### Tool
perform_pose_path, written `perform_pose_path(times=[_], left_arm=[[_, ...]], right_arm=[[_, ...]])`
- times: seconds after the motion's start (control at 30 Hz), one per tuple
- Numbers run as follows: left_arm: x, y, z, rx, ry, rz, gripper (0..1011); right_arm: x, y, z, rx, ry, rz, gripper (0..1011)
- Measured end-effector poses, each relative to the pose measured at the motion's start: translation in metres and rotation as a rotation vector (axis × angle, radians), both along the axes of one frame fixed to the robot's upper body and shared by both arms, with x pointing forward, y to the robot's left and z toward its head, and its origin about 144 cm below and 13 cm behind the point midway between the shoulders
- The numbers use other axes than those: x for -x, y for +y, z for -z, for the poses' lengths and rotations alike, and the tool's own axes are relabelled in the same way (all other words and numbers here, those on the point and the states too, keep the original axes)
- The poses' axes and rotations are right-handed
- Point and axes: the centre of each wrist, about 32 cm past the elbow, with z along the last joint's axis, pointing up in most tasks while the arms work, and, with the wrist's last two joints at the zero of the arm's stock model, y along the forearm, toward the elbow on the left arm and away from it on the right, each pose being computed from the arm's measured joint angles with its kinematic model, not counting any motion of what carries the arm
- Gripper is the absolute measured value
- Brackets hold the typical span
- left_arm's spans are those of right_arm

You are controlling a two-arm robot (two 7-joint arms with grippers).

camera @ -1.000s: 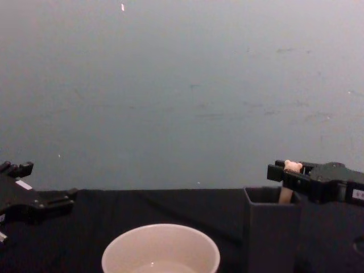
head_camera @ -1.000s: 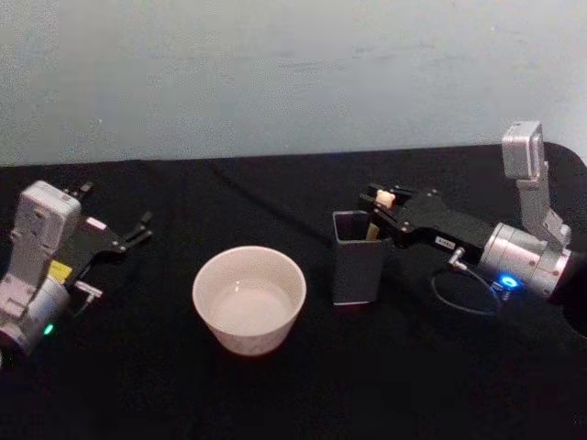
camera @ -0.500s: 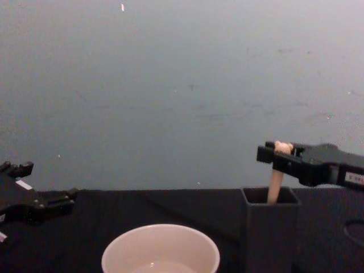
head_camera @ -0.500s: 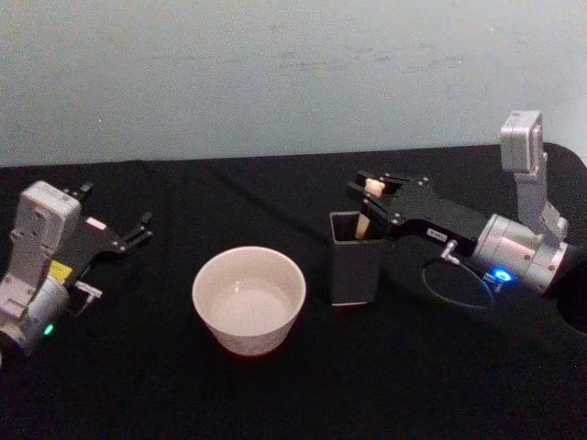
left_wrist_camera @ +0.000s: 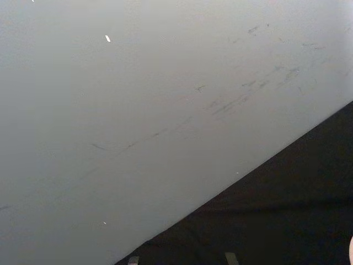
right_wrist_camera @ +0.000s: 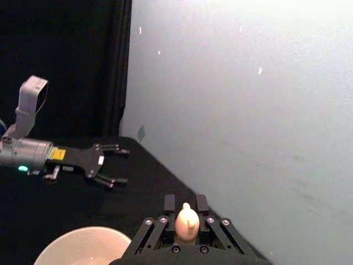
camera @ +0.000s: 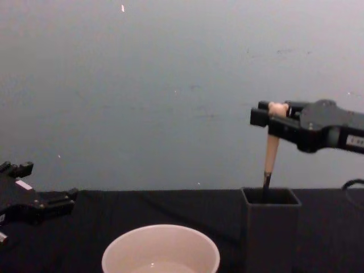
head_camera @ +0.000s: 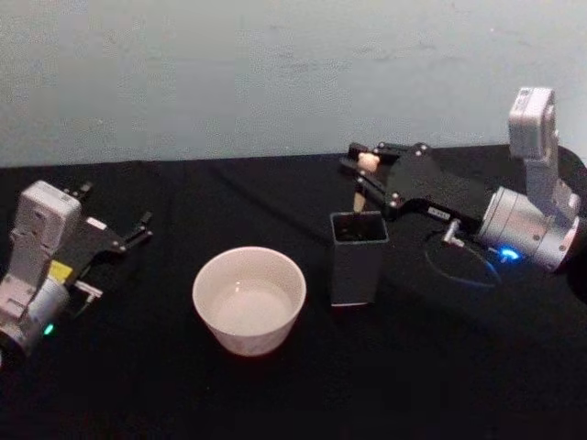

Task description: Pick up the stirring spoon with one hand, stir inside the cup, then place it back in its original position.

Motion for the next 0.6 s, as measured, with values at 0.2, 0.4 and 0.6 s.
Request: perform_pose_path(times=[0.2, 0.4, 0.6], left_arm=[[0.0, 0.0, 0.0, 0.0, 0.0, 0.0, 1001], [0.0, 0.0, 0.0, 0.0, 0.0, 0.0, 1001], [0.0, 0.0, 0.0, 0.0, 0.0, 0.0, 1002]], right_arm=[[0.002, -0.003, -0.012, -0.023, -0.052, 0.012, 216], [0.002, -0.004, -0.021, -0.045, -0.097, 0.013, 215], [-0.005, 0.003, -0.03, -0.059, -0.15, -0.008, 215]])
